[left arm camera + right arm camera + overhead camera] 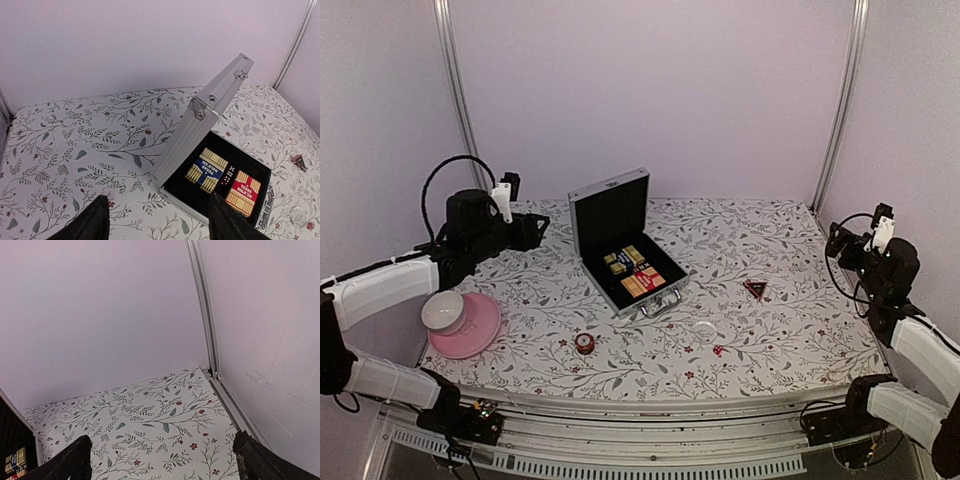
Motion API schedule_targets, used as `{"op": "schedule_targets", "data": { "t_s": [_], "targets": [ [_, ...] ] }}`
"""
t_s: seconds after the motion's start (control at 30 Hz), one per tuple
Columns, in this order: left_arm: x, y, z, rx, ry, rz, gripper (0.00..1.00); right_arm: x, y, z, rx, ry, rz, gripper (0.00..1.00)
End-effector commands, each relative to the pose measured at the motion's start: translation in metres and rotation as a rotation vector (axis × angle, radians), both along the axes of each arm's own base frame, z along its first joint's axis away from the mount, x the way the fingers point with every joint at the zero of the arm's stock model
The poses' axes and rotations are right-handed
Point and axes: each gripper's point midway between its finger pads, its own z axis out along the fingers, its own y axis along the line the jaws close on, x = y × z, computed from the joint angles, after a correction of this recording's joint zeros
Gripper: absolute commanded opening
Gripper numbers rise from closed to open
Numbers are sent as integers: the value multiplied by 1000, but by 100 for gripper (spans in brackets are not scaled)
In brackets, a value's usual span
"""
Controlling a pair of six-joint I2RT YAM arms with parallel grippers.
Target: Pack up texas hold em set
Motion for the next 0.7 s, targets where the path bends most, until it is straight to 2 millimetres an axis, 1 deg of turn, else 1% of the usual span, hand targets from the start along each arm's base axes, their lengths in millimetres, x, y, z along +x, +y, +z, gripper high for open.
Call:
{"op": "schedule_targets", "data": {
  "t_s": [0.0, 0.07, 0.13, 0.2, 0.23, 0.3, 0.37, 0.43, 0.53, 0.6, 0.67],
  "targets": [
    [-14, 1, 19, -15, -92, -26, 70, -8, -5, 11, 8, -36, -26, 99],
    [-21, 7, 21, -28, -104, -13, 77, -11, -5, 11, 23, -33, -30, 99],
    [-27, 13, 27, -38, -114, -8, 81, -11, 0, 14, 19, -26, -2, 99],
    [-29, 20, 29, -40, -97, 8, 83, -6, 3, 16, 10, 10, 15, 99],
    [-30, 22, 29, -39, -81, 15, 84, -4, 0, 15, 21, 31, -1, 99],
    [-30, 25, 23, -26, -35, 21, 83, 2, 1, 13, 75, 76, 2, 99],
    [-31, 24, 16, -22, 5, 18, 83, 12, 13, 5, 100, 177, 66, 99],
    [-35, 19, 5, -65, 53, 6, 83, 21, 32, -8, 79, 318, 116, 99],
    [-43, 2, -12, -163, 131, -65, 82, 27, 55, -32, 3, 508, 135, 99],
    [-45, -6, -18, -231, 182, -88, 81, 29, 77, -43, 6, 569, 200, 99],
    [-48, -13, -19, -271, 217, -115, 80, 28, 106, -50, 49, 584, 322, 99]
  ]
}}
